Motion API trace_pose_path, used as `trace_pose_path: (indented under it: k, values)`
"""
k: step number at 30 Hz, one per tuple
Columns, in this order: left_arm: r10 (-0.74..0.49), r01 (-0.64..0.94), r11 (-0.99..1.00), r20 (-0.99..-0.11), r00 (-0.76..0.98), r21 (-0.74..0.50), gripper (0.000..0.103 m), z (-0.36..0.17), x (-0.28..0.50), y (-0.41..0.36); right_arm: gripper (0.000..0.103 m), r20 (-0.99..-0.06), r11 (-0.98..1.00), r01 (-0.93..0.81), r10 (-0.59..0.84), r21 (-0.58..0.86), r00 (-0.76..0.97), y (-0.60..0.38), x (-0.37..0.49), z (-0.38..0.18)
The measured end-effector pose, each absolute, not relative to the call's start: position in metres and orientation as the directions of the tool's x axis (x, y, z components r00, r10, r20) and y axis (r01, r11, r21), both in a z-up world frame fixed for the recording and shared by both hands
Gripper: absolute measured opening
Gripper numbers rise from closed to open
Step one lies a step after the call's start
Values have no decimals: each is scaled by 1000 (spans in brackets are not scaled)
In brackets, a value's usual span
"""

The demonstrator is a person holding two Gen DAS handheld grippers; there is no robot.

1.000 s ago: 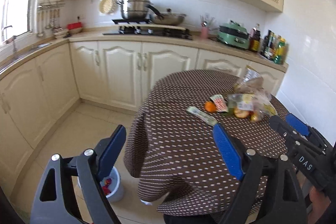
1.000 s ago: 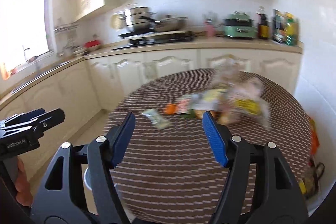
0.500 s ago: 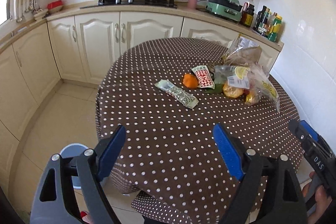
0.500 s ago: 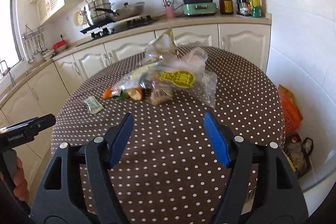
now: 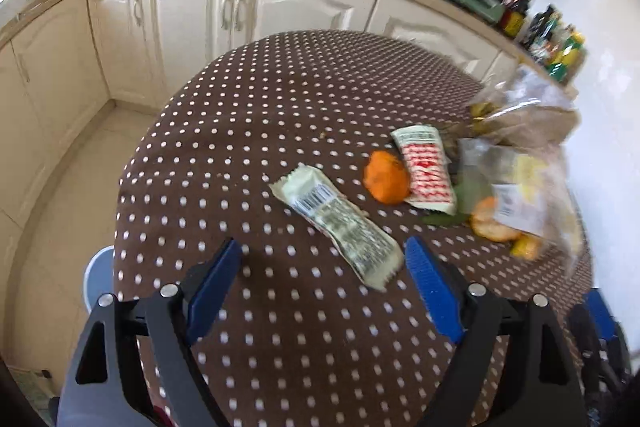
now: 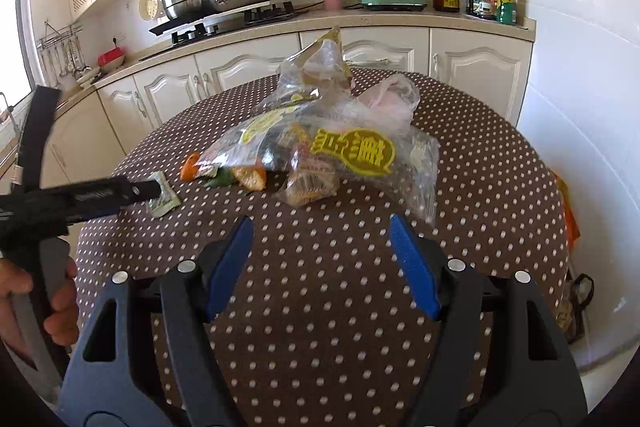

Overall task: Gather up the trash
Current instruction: 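Grasp the white snack wrapper with the left tool while the right tool grasps a clear bag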

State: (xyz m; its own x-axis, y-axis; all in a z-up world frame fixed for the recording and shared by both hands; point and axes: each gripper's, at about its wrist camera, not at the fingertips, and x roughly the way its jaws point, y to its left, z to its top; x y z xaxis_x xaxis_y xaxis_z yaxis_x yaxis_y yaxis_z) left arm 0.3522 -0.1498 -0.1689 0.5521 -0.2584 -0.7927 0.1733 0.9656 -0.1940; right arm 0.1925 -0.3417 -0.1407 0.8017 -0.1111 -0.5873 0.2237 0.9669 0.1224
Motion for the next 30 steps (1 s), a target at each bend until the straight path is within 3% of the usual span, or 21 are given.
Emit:
trace_pose_path:
  k: [1, 3, 5, 7, 11, 15, 21, 22, 23, 24, 30]
  values:
    - [-235, 178, 971, -795, 559, -162, 79, -170, 356, -155, 71, -587, 967, 226, -115, 119, 801, -343, 194, -140]
    - [-168, 174, 982, -794, 585, -79, 51, -172, 359, -162, 71, -591, 966, 241, -140, 95, 794, -346, 200, -139]
    - [-233, 212, 968, -788, 570, -133, 19, -171, 361, -161, 71, -593, 968, 240, -152, 72, 791, -345, 205, -138]
    - [-267, 226, 960, -785, 558, -166, 6, -169, 360, -156, 71, -589, 970, 240, -171, 41, 790, -342, 210, -137]
    - [-320, 253, 944, -766, 558, -211, 3, -166, 353, -144, 73, -575, 974, 213, -219, -80, 788, -325, 220, -133]
    - [-362, 262, 931, -742, 563, -256, 3, -163, 341, -128, 74, -537, 931, 155, -320, -329, 780, -292, 240, -137]
    - [-368, 281, 928, -716, 593, -245, 3, -155, 318, -109, 73, -442, 792, 154, -478, -591, 759, -262, 275, -151]
    - [-373, 289, 926, -710, 597, -243, 3, -154, 313, -106, 69, -442, 789, 153, -479, -595, 758, -262, 279, -152]
    - [-377, 296, 924, -706, 599, -242, 3, -152, 311, -104, 40, -458, 799, 145, -471, -583, 754, -265, 284, -154]
    - [-381, 304, 922, -702, 602, -239, 3, -151, 308, -102, 23, -512, 829, 117, -441, -547, 737, -270, 291, -157]
    - [-404, 323, 913, -670, 623, -249, 3, -142, 296, -85, 13, -484, 882, 183, -399, -433, 778, -288, 284, -137]
